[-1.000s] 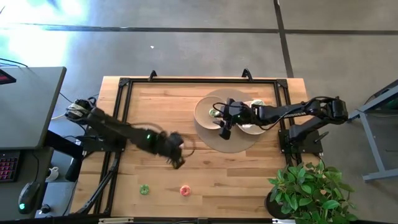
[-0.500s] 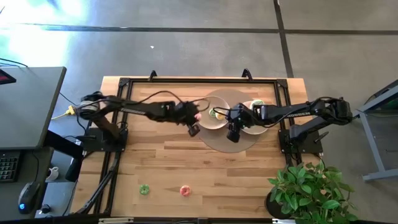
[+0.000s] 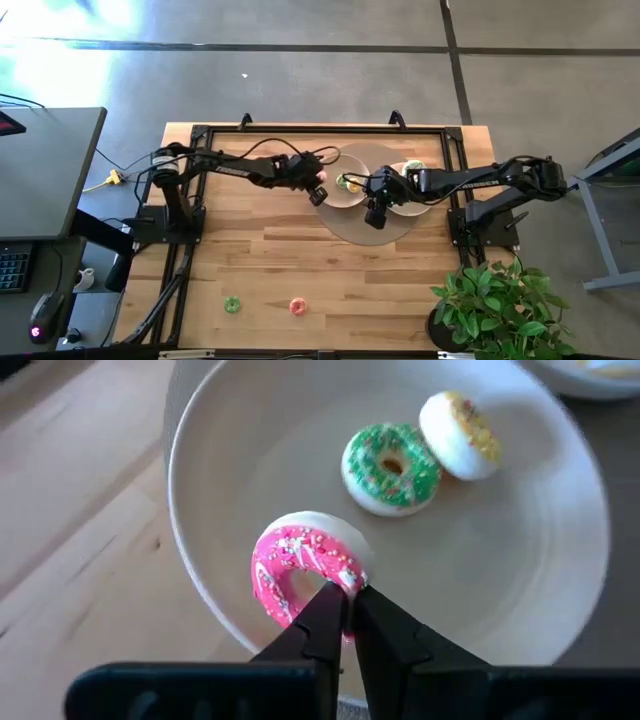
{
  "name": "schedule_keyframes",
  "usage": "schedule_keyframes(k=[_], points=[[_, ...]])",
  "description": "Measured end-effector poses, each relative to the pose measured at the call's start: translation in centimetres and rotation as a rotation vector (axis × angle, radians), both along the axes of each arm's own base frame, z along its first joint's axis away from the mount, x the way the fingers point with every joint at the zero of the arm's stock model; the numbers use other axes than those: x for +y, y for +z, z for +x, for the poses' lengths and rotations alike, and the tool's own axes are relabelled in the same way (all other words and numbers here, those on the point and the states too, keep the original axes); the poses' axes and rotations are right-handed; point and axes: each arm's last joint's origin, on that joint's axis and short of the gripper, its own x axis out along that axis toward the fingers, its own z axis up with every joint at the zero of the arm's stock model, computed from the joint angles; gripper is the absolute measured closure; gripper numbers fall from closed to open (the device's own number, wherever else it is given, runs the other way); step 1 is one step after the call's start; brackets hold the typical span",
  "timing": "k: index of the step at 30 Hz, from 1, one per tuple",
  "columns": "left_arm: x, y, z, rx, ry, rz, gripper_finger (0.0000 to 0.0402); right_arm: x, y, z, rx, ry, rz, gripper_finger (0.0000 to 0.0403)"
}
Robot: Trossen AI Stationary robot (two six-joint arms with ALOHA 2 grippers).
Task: Pick & Place donuts
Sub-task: Put the top pink doughnut on the left white plate, then put the pink doughnut on the left white plate
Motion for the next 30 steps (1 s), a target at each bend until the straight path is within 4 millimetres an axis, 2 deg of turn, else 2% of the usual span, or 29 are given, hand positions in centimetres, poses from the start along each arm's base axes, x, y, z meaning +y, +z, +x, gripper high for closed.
schedule_keyframes(k=[13, 18, 26, 30], points=[[-0.1, 0.0, 0.0, -0.002, 0.002, -0.005, 0.0298, 0.0, 0.0, 0.0, -0.001, 0.000, 0.001, 0.0274], [-0.1, 0.3, 0.1, 0.011, 0.003, -0.032, 0.0287, 0.0, 0.0, 0.0, -0.001, 0.000, 0.001, 0.0274], [-1.3, 4.7, -0.1, -0.062, -0.104, -0.133, 0.0287, 0.1, 0.1, 0.1, -0.018, 0.028, 0.040, 0.0274], [-2.8, 8.2, -1.9, -0.090, -0.130, -0.116, 0.0286, 0.9, 0.4, 0.6, -0.076, 0.058, 0.076, 0.0274]])
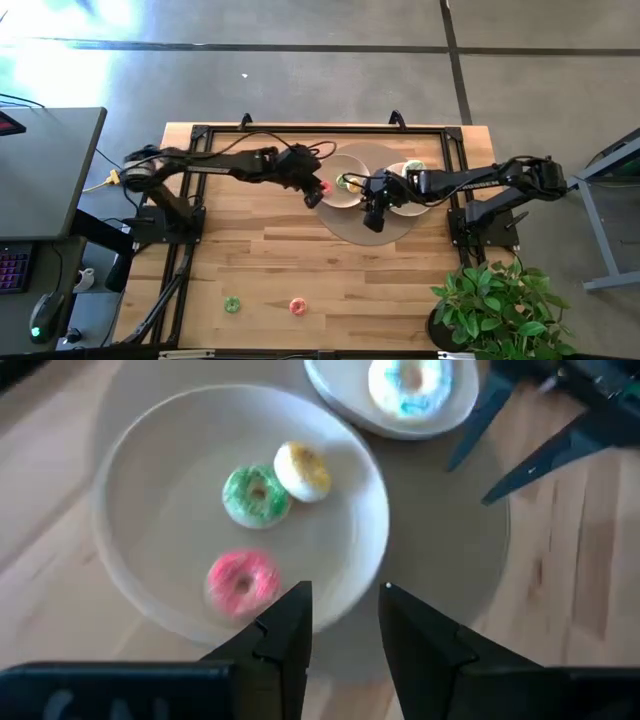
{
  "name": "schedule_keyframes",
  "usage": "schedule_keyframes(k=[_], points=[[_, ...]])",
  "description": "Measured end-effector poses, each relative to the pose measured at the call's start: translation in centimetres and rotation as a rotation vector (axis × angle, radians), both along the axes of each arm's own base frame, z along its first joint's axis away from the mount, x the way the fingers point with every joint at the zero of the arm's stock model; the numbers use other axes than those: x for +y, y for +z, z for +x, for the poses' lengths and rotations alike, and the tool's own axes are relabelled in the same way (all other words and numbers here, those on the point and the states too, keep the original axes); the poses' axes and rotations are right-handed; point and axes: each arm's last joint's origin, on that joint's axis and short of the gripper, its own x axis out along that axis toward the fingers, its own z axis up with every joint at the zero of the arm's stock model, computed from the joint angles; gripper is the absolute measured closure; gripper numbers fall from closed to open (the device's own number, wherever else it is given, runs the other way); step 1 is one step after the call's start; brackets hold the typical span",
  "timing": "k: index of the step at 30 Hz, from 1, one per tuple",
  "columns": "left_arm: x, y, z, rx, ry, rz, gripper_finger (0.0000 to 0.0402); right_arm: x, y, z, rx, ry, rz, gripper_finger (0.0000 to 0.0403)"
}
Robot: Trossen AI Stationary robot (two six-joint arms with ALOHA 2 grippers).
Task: Pick & Place donuts
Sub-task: Put the pink doughnut on the left white plate
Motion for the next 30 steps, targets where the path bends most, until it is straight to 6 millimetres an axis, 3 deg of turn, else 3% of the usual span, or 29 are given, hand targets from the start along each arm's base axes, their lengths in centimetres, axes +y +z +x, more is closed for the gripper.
schedule_keyframes(k=[4, 8, 15, 22, 30], points=[[-2.2, 3.8, -3.3, 0.000, 0.002, 0.053, 0.0286, 2.1, 0.7, 0.9, -0.104, 0.064, 0.008, 0.0274], [-4.7, 7.9, -7.6, -0.075, -0.007, 0.089, 0.0286, 5.5, 0.8, 2.4, -0.244, 0.158, -0.007, 0.0274], [-7.4, 13.0, -14.5, -0.288, -0.079, 0.104, 0.0286, 10.7, -1.9, 5.4, -0.397, 0.245, 0.021, 0.0274], [-8.0, 14.5, -18.4, -0.370, -0.091, 0.117, 0.0286, 14.8, -3.7, 10.7, -0.306, 0.355, 0.061, 0.0274], [-7.8, 13.9, -19.6, -0.278, -0.034, 0.167, 0.0286, 17.6, -5.6, 15.5, -0.151, 0.385, 0.044, 0.0274]])
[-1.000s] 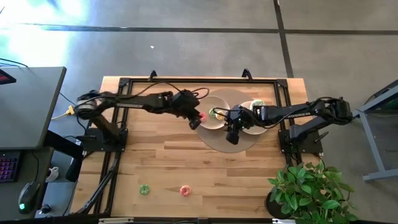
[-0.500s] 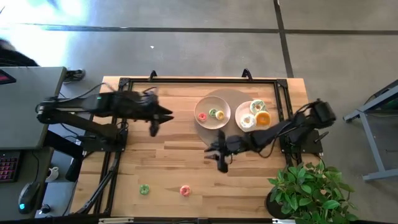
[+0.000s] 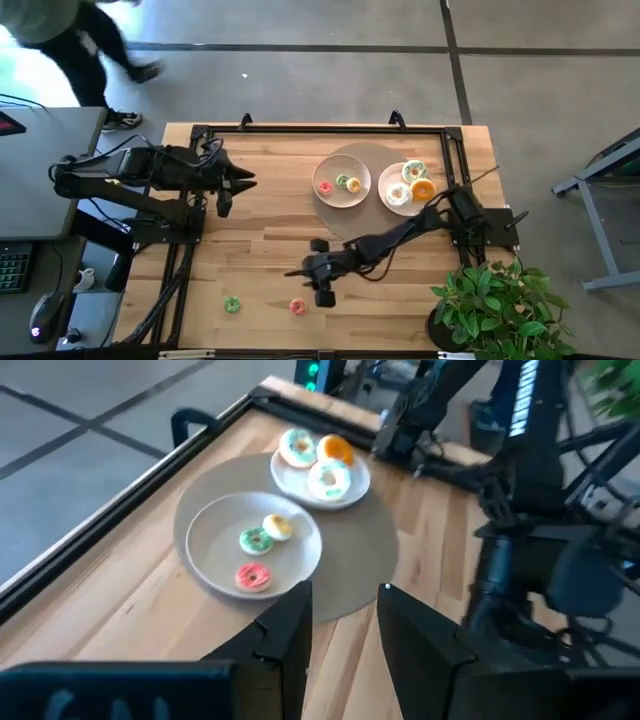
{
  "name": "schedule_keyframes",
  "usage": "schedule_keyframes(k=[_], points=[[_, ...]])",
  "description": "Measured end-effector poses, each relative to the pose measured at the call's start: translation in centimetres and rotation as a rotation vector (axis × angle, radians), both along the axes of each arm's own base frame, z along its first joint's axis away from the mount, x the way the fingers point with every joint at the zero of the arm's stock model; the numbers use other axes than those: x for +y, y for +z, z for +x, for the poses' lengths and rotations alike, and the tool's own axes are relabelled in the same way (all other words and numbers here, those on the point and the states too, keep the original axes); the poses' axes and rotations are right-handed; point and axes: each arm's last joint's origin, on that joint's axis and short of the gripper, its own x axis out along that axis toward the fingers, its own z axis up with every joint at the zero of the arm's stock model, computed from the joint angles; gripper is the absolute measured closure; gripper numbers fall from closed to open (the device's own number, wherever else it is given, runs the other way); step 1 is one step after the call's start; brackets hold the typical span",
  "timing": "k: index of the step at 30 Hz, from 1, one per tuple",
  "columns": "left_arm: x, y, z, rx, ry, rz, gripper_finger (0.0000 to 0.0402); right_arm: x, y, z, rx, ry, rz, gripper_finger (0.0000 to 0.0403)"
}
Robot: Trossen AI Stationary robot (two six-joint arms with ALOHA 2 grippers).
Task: Pick & Place donuts
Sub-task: Put the pink doughnut on the left white plate
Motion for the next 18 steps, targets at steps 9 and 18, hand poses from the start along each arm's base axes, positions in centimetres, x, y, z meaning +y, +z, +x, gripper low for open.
schedule_keyframes(k=[9, 18], points=[[0.0, -0.3, 0.4, 0.030, 0.002, 0.004, 0.0286, 2.5, -3.2, 2.5, 0.080, 0.103, 0.191, 0.0274], [0.0, -0.3, 0.4, 0.028, 0.001, 0.004, 0.0286, 3.4, -4.4, 2.7, 0.065, 0.127, 0.221, 0.0287]])
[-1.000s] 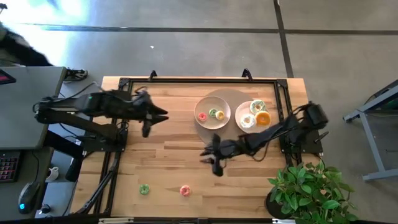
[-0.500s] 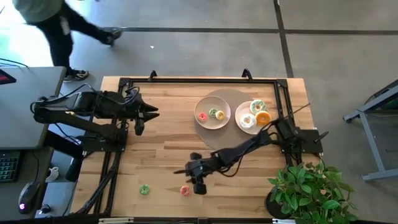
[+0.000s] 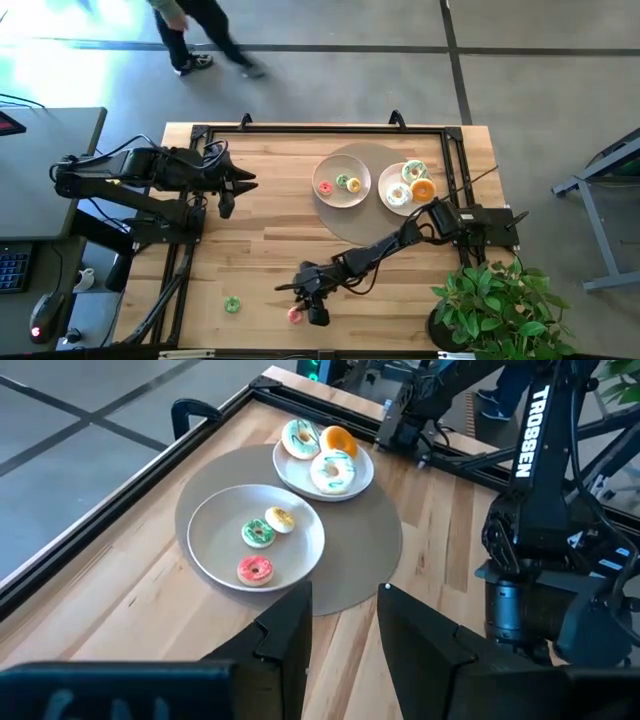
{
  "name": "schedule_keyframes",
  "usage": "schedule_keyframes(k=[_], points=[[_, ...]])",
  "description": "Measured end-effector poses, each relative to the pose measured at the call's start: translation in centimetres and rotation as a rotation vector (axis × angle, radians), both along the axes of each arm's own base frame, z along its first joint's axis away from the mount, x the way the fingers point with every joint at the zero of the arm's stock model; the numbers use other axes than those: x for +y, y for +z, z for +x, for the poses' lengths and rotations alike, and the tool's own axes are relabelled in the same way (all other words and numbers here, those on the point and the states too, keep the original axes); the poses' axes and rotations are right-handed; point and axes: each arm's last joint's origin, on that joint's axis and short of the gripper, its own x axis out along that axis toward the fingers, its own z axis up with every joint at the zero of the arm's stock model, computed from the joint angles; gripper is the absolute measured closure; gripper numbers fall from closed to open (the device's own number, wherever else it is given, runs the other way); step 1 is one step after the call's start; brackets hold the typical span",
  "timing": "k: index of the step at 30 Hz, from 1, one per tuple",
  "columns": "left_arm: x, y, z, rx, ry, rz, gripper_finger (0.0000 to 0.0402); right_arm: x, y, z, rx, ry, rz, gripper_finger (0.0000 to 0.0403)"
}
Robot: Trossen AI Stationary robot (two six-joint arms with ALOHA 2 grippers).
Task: Pick & Place donuts
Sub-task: Put the pink doughnut on the left white plate
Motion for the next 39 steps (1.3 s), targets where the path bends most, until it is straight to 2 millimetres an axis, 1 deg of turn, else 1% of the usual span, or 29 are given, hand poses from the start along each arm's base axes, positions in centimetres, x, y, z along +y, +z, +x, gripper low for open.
schedule_keyframes(k=[3, 7, 9, 13, 16, 18, 21, 25, 27, 31, 33, 35, 39], points=[[0.0, 0.0, 0.0, -0.002, 0.004, -0.008, 0.0286, 0.0, 0.0, 0.0, -0.003, 0.023, -0.008, 0.0317], [0.0, 0.0, 0.0, -0.003, 0.005, -0.010, 0.0286, 0.1, -0.1, -0.1, 0.005, 0.039, -0.002, 0.0379], [0.0, 0.0, 0.0, -0.003, 0.005, -0.010, 0.0286, 0.1, 0.0, 0.0, -0.002, 0.059, 0.016, 0.0396], [0.1, 0.0, 0.0, -0.004, 0.027, 0.002, 0.0286, 0.2, 0.4, 0.0, -0.029, 0.082, 0.033, 0.0388], [0.1, 0.0, 0.0, -0.004, 0.028, 0.003, 0.0286, 0.1, 1.4, -0.4, -0.020, 0.098, -0.004, 0.0399], [0.1, 0.0, 0.0, -0.004, 0.028, 0.003, 0.0286, -0.3, 2.5, -0.6, -0.017, 0.088, -0.041, 0.0398], [0.1, 0.0, 0.0, -0.004, 0.024, 0.002, 0.0286, -1.5, 4.9, -1.1, -0.011, 0.071, -0.105, 0.0400], [0.0, 0.0, 0.0, -0.005, 0.021, -0.004, 0.0286, -3.8, 8.5, -2.4, 0.017, 0.017, -0.266, 0.0399], [0.0, 0.0, 0.0, -0.006, 0.020, -0.005, 0.0286, -5.3, 10.0, -3.3, 0.064, -0.037, -0.374, 0.0401], [0.0, 0.0, 0.0, -0.005, 0.014, -0.009, 0.0286, -8.9, 12.2, -5.4, 0.180, -0.170, -0.562, 0.0401], [0.0, 0.0, 0.0, -0.005, 0.013, -0.009, 0.0286, -10.8, 12.6, -6.2, 0.220, -0.209, -0.617, 0.0401], [0.0, 0.0, 0.0, -0.005, 0.014, -0.009, 0.0286, -13.1, 12.5, -6.9, 0.246, -0.244, -0.634, 0.0401], [0.0, 0.0, 0.0, -0.004, 0.019, -0.004, 0.0286, -18.2, 11.2, -8.2, 0.263, -0.362, -0.624, 0.0402]])
